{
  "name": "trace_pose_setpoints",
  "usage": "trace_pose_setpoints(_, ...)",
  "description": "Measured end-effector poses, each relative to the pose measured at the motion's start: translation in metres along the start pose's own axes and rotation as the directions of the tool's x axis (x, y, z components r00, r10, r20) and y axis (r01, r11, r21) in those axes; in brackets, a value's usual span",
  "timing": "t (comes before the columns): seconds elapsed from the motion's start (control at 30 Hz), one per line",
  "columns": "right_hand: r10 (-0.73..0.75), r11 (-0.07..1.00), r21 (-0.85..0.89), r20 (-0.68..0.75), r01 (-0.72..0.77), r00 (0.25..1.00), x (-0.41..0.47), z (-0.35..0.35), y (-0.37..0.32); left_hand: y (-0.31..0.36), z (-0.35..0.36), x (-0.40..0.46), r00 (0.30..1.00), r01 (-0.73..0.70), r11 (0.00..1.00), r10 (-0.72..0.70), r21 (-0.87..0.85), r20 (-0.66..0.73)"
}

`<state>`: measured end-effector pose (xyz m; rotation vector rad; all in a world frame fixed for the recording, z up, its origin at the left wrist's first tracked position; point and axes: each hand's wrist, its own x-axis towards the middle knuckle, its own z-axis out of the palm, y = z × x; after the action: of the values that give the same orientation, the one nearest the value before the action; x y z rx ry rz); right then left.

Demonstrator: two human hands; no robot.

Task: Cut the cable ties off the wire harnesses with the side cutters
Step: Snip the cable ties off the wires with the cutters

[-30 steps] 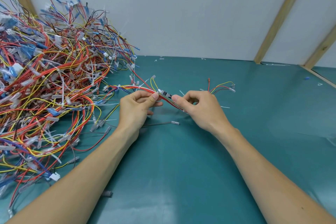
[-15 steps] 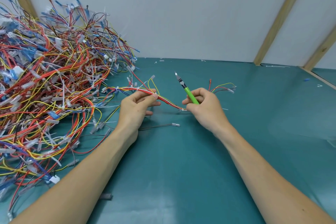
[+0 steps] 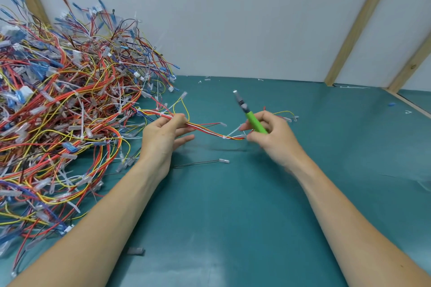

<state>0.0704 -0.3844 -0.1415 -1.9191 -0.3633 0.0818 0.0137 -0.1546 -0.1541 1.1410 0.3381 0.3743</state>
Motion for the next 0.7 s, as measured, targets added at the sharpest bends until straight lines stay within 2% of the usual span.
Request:
trace_pose_setpoints(0.1,-0.011,0.997,-0.079,0.104,0.019,0.995,-0.004,0.012,0.001,0.000,-0.001,0.000,0.999,0.037,0.997,-0.034,-0.068,0.039)
trace_pose_setpoints(0.2,0.006,0.994,-0.105,0.066,0.001,0.998,-0.004,0.019,0.001,0.000,-0.001,0.000,0.997,0.060,0.993,-0.054,-0.099,0.061)
trace_pose_setpoints(0.3,0.005,0.998,-0.060,0.045,-0.002,0.999,-0.004,0.020,0.002,-0.002,0.000,-0.001,0.995,0.052,0.995,-0.044,-0.090,0.088)
trace_pose_setpoints(0.47,0.014,0.998,0.060,-0.009,-0.014,1.000,-0.003,0.016,0.001,-0.008,0.004,-0.007,0.995,0.025,0.999,-0.029,0.046,0.092)
trace_pose_setpoints(0.6,0.054,0.987,0.154,-0.011,-0.052,0.998,-0.004,0.020,0.002,-0.014,0.010,-0.014,0.972,0.012,0.971,-0.067,0.238,0.224)
trace_pose_setpoints(0.7,0.089,0.979,0.182,0.009,-0.089,0.996,-0.006,0.029,0.002,-0.018,0.016,-0.020,0.947,-0.027,0.952,-0.073,0.304,0.312)
